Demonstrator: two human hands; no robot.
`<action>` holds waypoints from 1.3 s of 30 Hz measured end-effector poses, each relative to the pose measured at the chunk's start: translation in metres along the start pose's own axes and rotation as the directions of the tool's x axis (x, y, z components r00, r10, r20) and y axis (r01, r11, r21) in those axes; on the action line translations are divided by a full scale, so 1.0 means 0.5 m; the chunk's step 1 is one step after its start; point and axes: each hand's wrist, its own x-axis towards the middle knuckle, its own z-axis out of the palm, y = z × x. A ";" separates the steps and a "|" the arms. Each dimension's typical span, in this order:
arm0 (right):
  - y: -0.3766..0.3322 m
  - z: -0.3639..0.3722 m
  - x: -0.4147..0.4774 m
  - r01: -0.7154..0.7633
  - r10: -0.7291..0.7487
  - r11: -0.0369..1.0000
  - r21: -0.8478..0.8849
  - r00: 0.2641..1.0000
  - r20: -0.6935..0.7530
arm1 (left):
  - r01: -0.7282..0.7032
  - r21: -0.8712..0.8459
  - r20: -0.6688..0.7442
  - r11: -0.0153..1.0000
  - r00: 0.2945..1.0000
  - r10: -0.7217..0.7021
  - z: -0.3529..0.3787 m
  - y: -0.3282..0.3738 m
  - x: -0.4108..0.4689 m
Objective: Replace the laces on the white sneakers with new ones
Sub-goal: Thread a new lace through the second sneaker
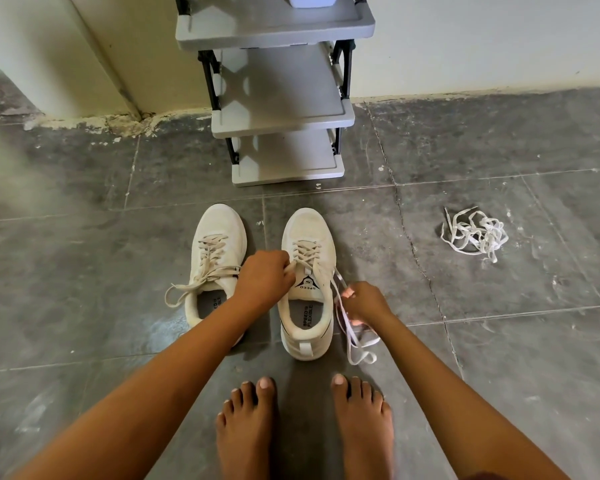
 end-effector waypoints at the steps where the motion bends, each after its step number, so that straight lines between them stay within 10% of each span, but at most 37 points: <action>1: 0.000 0.007 0.006 0.006 -0.007 1.000 -0.020 0.999 -0.053 | -0.003 0.001 -0.001 1.000 1.000 0.003 0.002 -0.001 0.001; 9: -0.005 0.028 0.030 0.059 -0.102 0.979 -0.193 0.970 -0.222 | -0.016 -0.002 -0.013 1.000 1.000 0.016 0.006 -0.002 0.003; 13: -0.003 -0.035 0.033 0.140 -0.088 0.973 0.182 0.960 -0.267 | -0.019 -0.006 -0.024 1.000 1.000 0.019 0.004 -0.001 0.002; 19: -0.058 -0.209 0.014 0.429 -0.064 0.704 0.566 0.832 -0.551 | -0.014 -0.016 -0.021 1.000 1.000 0.013 -0.001 0.003 -0.001; 21: -0.077 -0.263 0.002 0.460 -0.140 0.740 0.490 0.818 -0.558 | -0.014 -0.015 -0.024 1.000 1.000 0.013 -0.004 0.006 -0.004; 23: -0.081 -0.309 -0.005 0.353 -0.275 0.927 0.125 0.868 -0.412 | -0.012 -0.018 -0.021 1.000 1.000 0.012 -0.006 0.008 -0.006; 26: -0.083 -0.331 -0.013 0.223 -0.297 0.923 -0.314 0.931 -0.213 | -0.012 -0.010 -0.015 1.000 1.000 0.011 -0.008 0.009 -0.007; 30: -0.106 -0.292 -0.019 0.365 -0.240 0.903 0.228 0.867 -0.435 | -0.007 -0.004 -0.007 1.000 1.000 0.007 -0.008 0.007 -0.008; 34: -0.114 -0.284 -0.019 0.556 -0.171 0.798 0.233 0.580 -0.797 | 0.006 -0.028 0.011 1.000 1.000 -0.006 -0.008 0.004 -0.005; 39: -0.131 -0.248 -0.027 0.648 -0.380 0.700 0.299 0.693 -0.612 | 0.180 -0.388 0.187 0.904 0.976 -0.113 -0.016 -0.017 0.006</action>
